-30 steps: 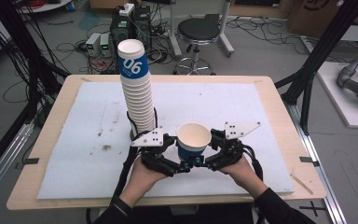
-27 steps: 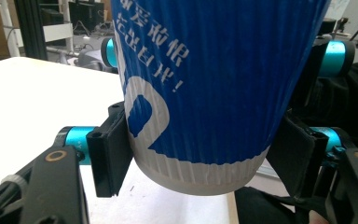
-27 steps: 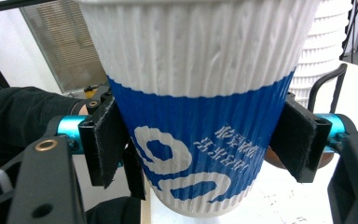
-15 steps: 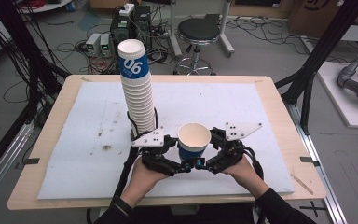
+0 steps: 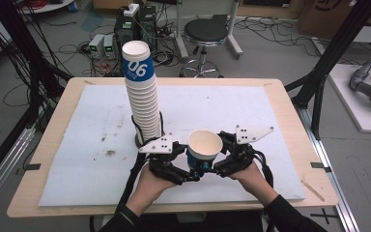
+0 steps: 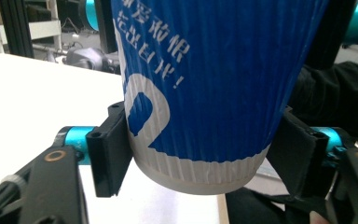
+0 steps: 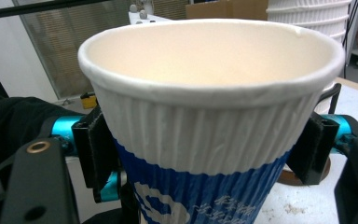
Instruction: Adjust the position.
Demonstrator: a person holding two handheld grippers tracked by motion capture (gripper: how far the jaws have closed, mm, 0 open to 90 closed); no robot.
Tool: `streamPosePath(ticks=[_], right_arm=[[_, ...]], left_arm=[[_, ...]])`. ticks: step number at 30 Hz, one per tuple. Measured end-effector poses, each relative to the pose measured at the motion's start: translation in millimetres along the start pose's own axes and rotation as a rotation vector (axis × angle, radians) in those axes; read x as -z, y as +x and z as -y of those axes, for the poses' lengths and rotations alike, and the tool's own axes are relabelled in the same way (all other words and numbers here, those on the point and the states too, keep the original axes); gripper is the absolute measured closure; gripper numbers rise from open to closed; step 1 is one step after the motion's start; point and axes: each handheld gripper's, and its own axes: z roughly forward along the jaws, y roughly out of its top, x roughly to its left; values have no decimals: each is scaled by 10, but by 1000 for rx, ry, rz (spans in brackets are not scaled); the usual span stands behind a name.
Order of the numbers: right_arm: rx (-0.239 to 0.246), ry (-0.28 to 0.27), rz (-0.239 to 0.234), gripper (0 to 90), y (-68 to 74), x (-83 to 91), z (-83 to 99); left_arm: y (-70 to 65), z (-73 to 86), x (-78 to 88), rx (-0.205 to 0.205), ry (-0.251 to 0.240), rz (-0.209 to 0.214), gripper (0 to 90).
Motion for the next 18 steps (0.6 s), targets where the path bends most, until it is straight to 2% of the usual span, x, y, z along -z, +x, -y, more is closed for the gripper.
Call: streamPosePath(ticks=[5,9,13,18], right_arm=[[3,-3,6,243,-7,2,4],[8,14,8,244,9,-20,17],[8,18,3,244,19,-45,26],[15,23,-2,244,30,-64,33]], left_arm=[[-5,-34,17,3,-27,-4,201],[-4,-38,22,14,-41,0,201],[-5,-37,10,14,-30,1,201],[-10,-33,6,7,-21,10,268]])
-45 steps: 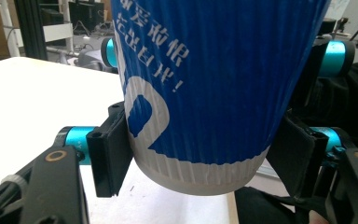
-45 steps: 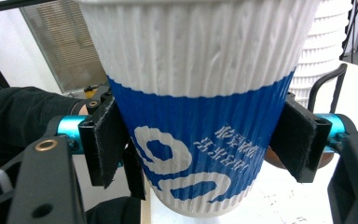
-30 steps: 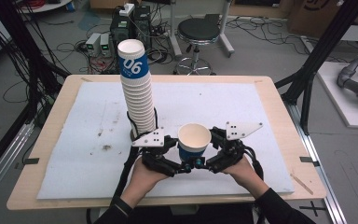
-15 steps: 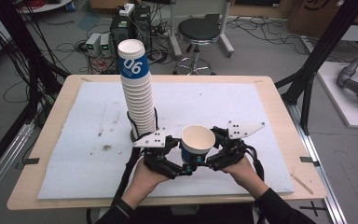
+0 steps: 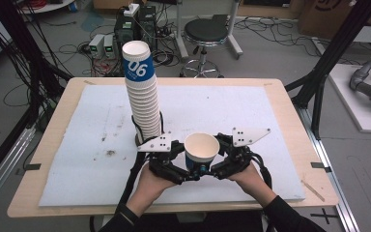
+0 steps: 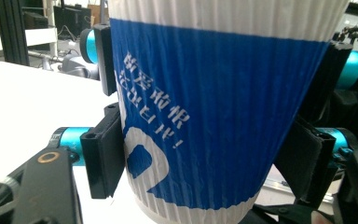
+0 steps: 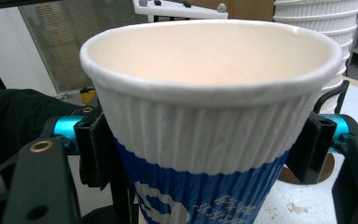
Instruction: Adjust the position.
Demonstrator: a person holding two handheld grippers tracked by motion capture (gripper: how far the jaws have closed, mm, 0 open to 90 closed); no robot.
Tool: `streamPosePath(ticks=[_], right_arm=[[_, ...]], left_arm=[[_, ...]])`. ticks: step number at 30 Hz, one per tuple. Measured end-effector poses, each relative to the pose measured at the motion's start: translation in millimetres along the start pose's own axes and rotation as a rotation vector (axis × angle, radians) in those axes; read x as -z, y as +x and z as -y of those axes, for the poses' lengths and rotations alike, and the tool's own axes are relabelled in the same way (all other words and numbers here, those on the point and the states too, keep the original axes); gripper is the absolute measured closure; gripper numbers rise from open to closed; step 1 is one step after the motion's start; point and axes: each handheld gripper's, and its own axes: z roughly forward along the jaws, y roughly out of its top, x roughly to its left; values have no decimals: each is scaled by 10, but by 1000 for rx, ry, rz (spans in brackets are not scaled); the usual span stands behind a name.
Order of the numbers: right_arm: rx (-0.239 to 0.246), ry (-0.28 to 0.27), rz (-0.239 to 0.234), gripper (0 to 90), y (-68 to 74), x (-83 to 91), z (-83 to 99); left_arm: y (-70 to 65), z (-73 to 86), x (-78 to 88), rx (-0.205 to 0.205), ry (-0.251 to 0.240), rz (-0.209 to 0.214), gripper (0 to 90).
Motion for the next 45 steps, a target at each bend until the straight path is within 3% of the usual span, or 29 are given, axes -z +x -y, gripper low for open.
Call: streamPosePath(ticks=[10,15,24,30,36,41,45], right_arm=[[-3,-29,-5,175,20,30,-39],[-28,-56,-16,176,18,59,-66],[-11,-54,-22,207,18,61,-61],[-8,-64,-4,217,-8,108,-69],[0,-64,37,217,-49,202,-69],[13,-60,79,217,-75,300,-66],[26,-52,121,217,-103,385,-51]], left_arm=[[-9,2,-10,-14,3,8,273],[-12,15,-32,-21,14,9,274],[-20,21,-42,-31,16,7,259],[-8,19,-21,-36,33,-30,140],[-1,-8,99,-60,47,-76,140],[24,-49,267,-68,37,-123,140],[21,-66,410,-89,57,-167,140]])
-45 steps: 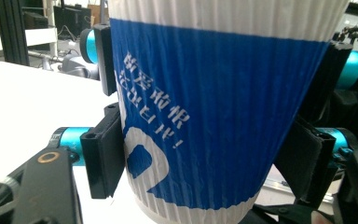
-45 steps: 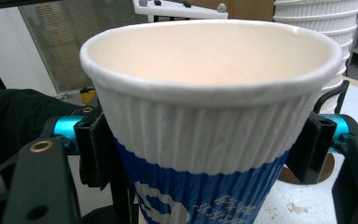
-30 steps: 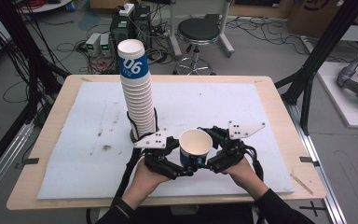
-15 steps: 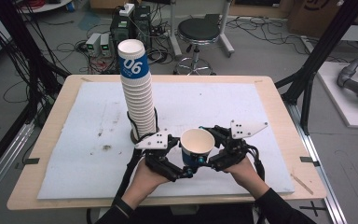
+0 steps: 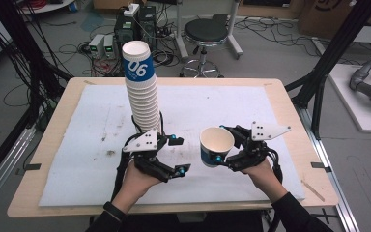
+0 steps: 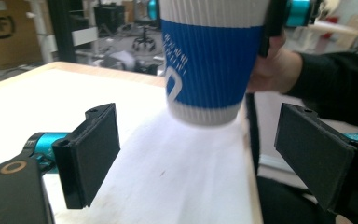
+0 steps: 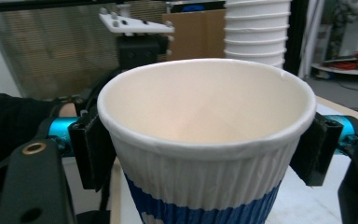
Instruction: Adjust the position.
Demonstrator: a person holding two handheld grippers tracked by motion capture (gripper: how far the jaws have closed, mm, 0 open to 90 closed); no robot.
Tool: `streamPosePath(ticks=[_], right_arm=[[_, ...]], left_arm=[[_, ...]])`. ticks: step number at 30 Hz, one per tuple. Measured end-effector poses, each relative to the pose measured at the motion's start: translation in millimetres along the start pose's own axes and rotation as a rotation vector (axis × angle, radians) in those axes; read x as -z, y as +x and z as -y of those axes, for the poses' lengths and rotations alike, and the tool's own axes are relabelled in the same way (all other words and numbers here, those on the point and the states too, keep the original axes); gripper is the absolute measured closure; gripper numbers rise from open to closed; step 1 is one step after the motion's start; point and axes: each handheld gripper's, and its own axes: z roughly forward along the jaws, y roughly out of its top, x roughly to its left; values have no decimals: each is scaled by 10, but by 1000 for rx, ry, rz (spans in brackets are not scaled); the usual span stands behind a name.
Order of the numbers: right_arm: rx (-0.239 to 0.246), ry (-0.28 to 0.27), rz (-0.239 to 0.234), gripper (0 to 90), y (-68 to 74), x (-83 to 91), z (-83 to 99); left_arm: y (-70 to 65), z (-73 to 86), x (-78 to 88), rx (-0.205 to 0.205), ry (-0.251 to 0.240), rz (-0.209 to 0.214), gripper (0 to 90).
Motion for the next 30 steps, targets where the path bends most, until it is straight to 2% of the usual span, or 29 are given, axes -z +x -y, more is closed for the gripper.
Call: streamPosePath(ticks=[5,7,12,19,23,26,30], right_arm=[[10,8,59,217,-72,122,35],[9,10,78,217,-92,163,43],[4,-2,120,217,-159,259,51],[4,-16,151,217,-207,319,42],[5,-16,161,217,-208,329,40],[8,-14,164,217,-211,335,43],[5,-12,168,217,-207,351,45]], left_arm=[[37,33,234,-34,17,-75,140],[63,53,329,-35,11,-106,140],[95,97,530,-61,23,-182,140],[124,159,669,-61,31,-257,140],[149,245,716,-56,47,-345,141],[172,283,742,-35,27,-350,140],[136,238,724,-64,-8,-335,140]])
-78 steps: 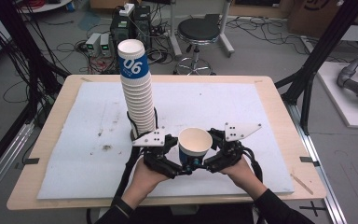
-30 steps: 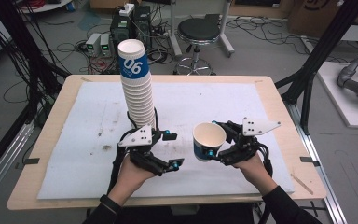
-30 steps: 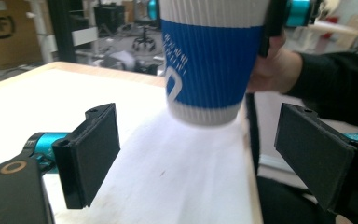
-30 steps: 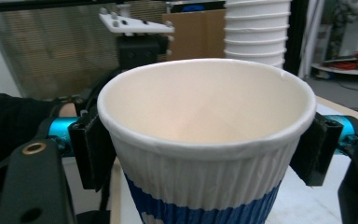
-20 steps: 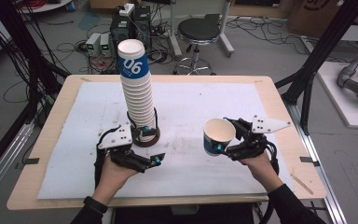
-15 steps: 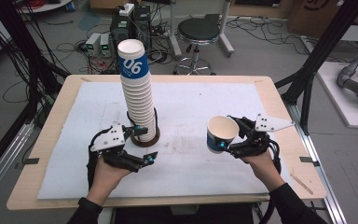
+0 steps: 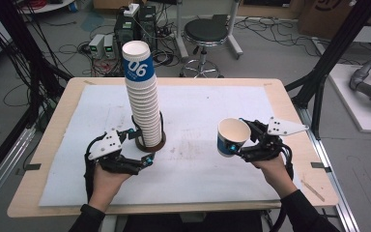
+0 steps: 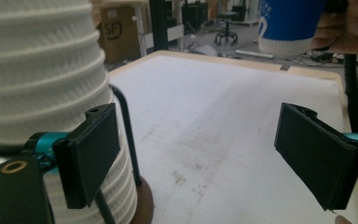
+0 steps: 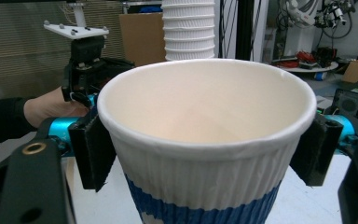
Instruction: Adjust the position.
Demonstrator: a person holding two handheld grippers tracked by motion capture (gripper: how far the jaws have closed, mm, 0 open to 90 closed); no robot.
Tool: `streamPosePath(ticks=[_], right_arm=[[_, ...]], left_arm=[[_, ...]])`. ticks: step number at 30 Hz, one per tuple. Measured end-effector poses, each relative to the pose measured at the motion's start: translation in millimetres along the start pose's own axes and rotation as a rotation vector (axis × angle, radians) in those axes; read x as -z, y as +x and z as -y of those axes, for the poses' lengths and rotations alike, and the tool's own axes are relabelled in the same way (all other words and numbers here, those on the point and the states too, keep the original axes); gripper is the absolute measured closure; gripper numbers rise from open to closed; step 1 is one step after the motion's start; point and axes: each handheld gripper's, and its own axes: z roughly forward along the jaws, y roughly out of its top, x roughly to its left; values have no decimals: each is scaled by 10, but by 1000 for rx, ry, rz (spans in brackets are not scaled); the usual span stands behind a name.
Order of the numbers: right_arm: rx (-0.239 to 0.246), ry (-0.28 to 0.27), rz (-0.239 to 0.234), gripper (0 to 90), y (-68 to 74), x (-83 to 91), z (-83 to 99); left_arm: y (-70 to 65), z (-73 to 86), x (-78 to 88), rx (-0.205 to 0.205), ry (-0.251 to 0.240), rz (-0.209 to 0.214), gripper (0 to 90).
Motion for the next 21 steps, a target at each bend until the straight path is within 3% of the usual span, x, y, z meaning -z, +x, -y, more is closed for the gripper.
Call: streamPosePath(ticks=[8,21], right_arm=[[5,-12,-15,217,13,49,-29],[1,-4,-27,217,28,31,-34]], left_arm=[[-123,-72,-118,-30,-21,89,140],[-143,-45,-154,-22,-5,103,140]])
